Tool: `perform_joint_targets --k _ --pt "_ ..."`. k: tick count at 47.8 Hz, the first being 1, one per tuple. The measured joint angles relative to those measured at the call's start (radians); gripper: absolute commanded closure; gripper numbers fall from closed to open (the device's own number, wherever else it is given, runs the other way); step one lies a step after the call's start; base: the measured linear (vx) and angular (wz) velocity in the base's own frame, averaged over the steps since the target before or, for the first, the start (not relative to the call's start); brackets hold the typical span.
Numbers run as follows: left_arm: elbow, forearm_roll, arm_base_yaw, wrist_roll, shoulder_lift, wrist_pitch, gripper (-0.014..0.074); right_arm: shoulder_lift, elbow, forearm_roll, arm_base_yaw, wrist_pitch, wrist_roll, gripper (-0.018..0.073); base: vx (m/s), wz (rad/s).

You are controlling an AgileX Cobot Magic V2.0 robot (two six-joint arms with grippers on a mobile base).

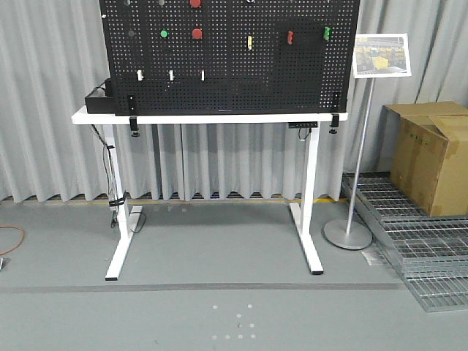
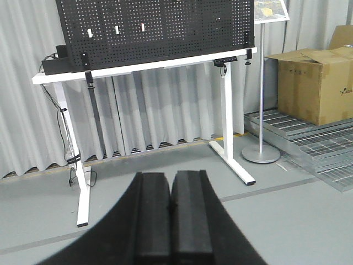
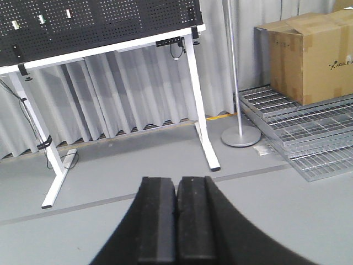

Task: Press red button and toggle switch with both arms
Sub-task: 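Drive the base forward up to the black pegboard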

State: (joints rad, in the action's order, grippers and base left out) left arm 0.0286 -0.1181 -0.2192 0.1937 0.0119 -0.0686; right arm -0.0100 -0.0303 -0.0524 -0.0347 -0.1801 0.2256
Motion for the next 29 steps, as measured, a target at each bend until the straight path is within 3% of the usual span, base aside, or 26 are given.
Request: perform_joint_targets --k 29 --pt "0.0 0.0 0.0 0.0 0.0 0.0 0.0594 0.0 0.0 0.0 0.0 0.0 0.0 0.0562 0.0 0.0"
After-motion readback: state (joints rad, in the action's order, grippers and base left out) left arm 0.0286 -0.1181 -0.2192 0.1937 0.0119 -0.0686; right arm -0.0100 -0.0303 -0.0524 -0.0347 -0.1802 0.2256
